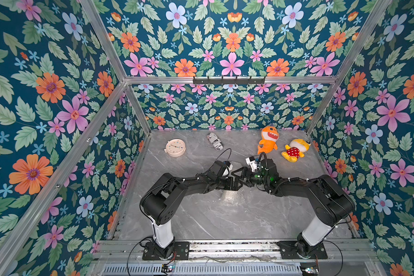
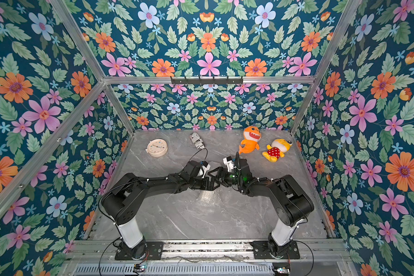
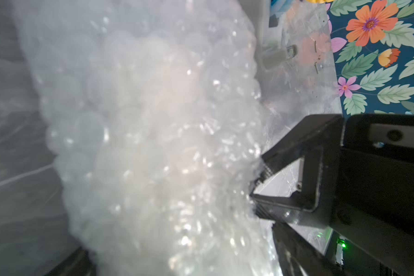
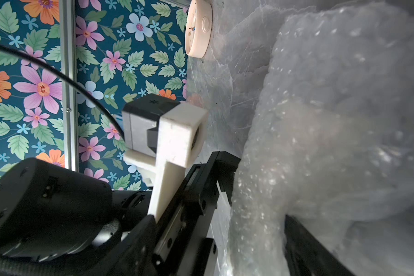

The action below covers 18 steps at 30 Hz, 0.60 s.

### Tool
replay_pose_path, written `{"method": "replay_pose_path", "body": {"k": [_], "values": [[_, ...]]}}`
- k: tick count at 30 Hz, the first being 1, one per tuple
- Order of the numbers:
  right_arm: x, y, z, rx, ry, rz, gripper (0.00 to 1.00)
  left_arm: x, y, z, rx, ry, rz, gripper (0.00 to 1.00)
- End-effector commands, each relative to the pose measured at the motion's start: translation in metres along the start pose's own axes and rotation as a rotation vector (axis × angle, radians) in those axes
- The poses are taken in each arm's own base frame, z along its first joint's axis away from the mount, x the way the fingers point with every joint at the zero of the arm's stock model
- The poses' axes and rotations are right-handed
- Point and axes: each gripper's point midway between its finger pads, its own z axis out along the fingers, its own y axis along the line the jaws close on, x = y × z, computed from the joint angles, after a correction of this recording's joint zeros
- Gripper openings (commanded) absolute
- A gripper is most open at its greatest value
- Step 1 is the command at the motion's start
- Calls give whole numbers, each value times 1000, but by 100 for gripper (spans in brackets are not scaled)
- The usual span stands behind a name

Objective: Wrap vases in bubble wrap
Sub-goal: Wrap the vase in bubble wrap.

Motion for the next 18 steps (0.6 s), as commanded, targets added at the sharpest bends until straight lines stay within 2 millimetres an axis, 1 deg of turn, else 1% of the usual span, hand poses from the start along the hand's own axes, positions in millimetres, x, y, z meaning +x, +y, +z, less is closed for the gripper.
{"method": "replay_pose_path", "body": {"k": [1, 2, 4, 8, 9, 12, 14, 16, 18], "values": [[8, 5, 2, -20, 39, 6, 82, 18, 19, 4, -73, 55, -29, 100], [7, 5, 2, -21, 38, 5, 82, 20, 21, 4, -78, 62, -29, 98], [7, 6, 2, -23, 38, 5, 82, 24, 24, 7, -86, 76, -30, 89], [7, 8, 1, -21, 37, -1, 82, 30, 29, 8, -96, 92, -39, 68], [7, 8, 0, -19, 38, -5, 82, 30, 30, 8, -101, 92, -40, 66], [6, 10, -1, -11, 39, -12, 82, 29, 29, 7, -99, 90, -41, 61], [6, 11, -2, -9, 38, -19, 82, 28, 29, 6, -101, 89, -40, 53], [6, 10, -2, 2, 42, -20, 83, 27, 29, 4, -101, 86, -40, 42], [3, 21, -8, -1, 28, -52, 83, 27, 31, 2, -102, 84, -39, 33]]}}
